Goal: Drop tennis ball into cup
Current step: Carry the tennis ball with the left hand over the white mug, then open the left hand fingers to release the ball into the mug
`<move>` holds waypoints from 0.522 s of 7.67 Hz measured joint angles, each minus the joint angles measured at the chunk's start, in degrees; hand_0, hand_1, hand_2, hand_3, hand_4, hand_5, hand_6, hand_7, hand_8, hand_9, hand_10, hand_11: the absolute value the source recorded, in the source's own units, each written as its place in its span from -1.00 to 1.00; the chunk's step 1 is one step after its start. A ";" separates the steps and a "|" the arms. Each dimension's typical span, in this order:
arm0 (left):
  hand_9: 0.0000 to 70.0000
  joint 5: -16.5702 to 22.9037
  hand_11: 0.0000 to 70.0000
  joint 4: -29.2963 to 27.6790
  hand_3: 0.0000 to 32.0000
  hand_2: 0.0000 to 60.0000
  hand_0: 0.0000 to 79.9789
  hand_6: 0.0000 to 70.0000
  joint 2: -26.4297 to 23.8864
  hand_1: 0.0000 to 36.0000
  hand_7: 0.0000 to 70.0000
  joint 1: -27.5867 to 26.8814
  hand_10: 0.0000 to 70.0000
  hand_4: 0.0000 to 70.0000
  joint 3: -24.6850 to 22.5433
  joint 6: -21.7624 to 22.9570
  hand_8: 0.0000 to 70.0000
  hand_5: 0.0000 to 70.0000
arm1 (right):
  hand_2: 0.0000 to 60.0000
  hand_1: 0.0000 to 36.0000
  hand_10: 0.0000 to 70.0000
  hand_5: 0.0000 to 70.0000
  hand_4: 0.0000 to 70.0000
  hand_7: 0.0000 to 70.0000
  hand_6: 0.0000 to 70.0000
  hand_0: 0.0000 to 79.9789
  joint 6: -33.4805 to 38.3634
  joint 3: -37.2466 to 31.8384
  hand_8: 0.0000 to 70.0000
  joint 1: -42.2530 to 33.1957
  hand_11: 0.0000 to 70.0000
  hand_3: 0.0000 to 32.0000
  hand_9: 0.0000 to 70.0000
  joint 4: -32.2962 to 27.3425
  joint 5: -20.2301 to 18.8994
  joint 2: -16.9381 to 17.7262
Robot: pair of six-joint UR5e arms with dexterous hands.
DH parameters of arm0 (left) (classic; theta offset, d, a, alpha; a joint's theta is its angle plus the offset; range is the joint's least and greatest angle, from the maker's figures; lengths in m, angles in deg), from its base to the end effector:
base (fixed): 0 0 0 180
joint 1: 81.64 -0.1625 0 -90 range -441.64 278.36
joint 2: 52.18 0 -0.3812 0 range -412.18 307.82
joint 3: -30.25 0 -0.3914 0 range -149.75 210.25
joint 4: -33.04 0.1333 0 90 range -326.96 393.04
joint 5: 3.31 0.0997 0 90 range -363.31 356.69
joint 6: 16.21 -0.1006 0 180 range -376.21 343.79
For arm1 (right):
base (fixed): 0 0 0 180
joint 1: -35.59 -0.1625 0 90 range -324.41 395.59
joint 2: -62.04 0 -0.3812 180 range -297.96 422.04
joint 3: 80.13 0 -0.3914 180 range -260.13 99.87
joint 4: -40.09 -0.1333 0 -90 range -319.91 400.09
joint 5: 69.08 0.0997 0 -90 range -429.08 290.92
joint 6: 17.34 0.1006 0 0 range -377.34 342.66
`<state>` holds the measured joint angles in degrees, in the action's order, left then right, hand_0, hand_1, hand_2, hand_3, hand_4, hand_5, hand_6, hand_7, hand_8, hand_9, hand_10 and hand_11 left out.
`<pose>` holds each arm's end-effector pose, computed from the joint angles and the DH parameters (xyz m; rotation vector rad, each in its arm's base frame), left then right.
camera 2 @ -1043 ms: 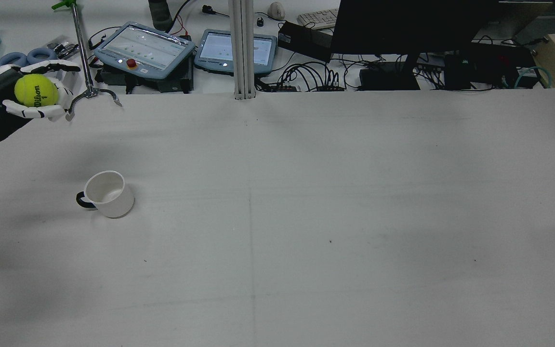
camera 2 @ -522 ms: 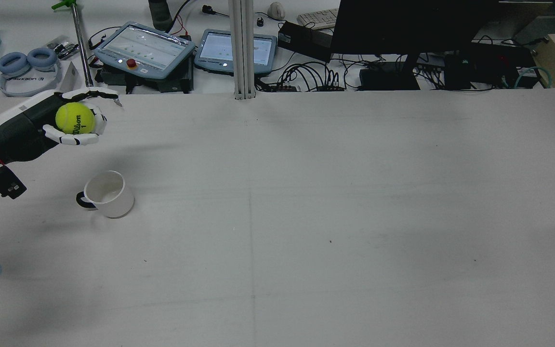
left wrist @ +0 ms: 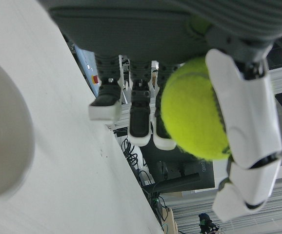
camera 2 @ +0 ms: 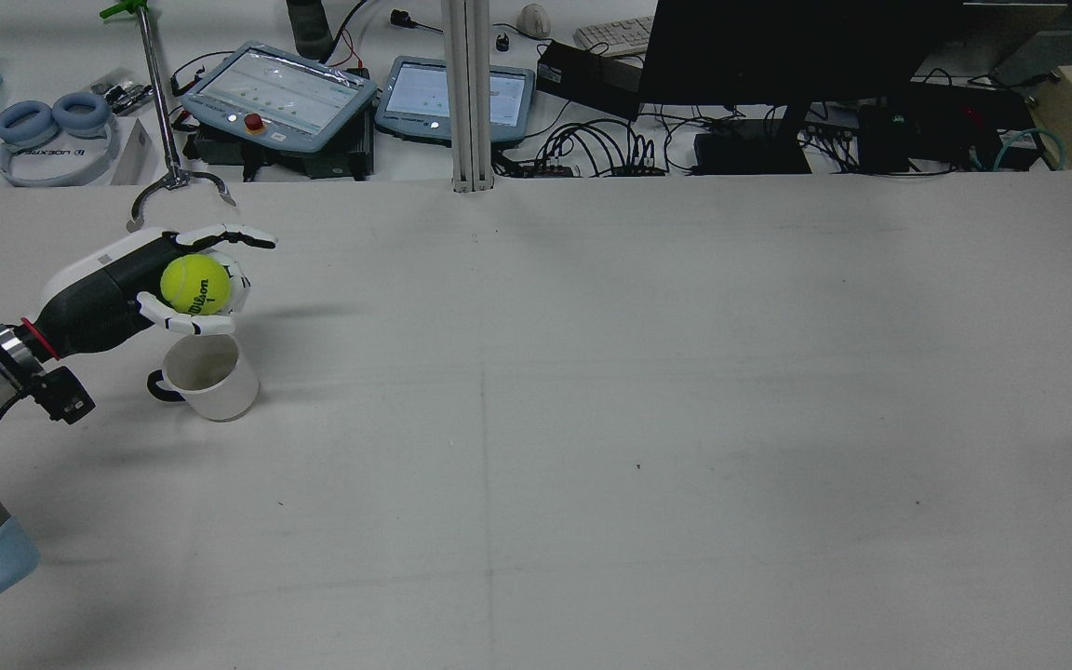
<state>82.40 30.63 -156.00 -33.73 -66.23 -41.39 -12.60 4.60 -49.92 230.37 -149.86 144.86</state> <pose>0.2904 -0.5316 0.4501 -0.2729 2.2137 -1.2818 0.1081 -0.5327 0.6408 -0.0249 1.9875 -2.2912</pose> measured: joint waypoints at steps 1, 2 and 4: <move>0.02 -0.01 0.22 -0.89 -1.00 -0.06 0.32 0.63 0.05 0.09 0.10 -0.27 -0.18 -0.47 1.52 -0.04 -0.08 -0.48 | -1.00 -1.00 -1.00 -1.00 -1.00 -1.00 -1.00 -1.00 0.00 0.00 -1.00 0.00 -1.00 -1.00 -1.00 0.00 0.00 0.02; -0.33 -0.01 -0.29 -1.41 -1.00 0.00 0.27 0.18 0.12 0.08 -0.24 -0.19 -0.54 -0.48 2.24 0.23 -0.37 -0.60 | -1.00 -1.00 -1.00 -1.00 -1.00 -1.00 -1.00 -1.00 0.00 0.00 -1.00 0.00 -1.00 -1.00 -1.00 0.00 0.00 0.04; -0.72 -0.01 -0.74 -1.83 -1.00 0.12 0.13 0.02 0.37 -0.21 -0.65 0.52 -0.84 -0.52 2.52 0.81 -0.63 -0.71 | -1.00 -1.00 -1.00 -1.00 -1.00 -1.00 -1.00 -1.00 0.00 0.00 -1.00 0.00 -1.00 -1.00 -1.00 0.00 0.00 0.06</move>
<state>82.39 28.80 -155.63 -33.20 -63.71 -40.58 -12.60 4.59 -49.93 230.38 -149.85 144.92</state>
